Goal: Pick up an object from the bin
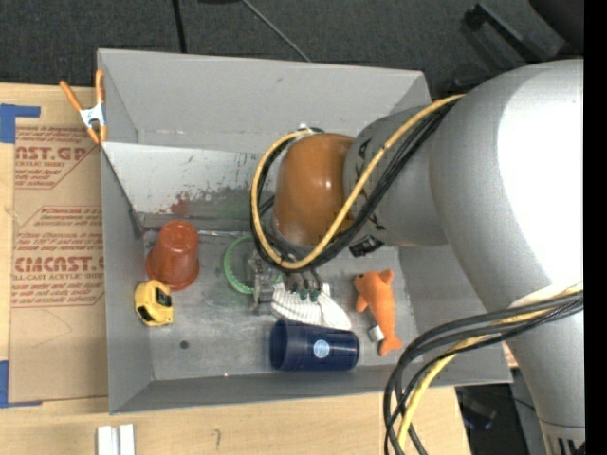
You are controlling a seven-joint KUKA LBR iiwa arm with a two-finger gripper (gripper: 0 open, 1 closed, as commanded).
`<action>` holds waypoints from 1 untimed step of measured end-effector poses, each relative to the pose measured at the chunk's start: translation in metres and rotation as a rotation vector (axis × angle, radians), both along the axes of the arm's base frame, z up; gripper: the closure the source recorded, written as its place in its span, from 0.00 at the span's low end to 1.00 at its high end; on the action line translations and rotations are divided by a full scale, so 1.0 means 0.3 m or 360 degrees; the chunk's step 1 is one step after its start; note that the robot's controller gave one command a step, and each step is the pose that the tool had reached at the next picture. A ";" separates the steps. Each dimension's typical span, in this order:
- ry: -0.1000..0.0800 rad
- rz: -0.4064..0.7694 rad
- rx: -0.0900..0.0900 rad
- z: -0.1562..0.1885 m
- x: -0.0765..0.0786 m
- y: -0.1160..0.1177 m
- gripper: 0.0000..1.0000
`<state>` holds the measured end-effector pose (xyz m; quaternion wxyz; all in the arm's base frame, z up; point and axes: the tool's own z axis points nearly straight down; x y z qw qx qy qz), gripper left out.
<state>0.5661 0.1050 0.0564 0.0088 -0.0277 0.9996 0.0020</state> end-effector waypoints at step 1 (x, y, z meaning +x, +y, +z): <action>0.0012 -0.0018 -0.0002 0.009 -0.011 0.001 1.00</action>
Offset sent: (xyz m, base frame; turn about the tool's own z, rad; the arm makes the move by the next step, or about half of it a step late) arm -0.0007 0.0279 0.0611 0.0815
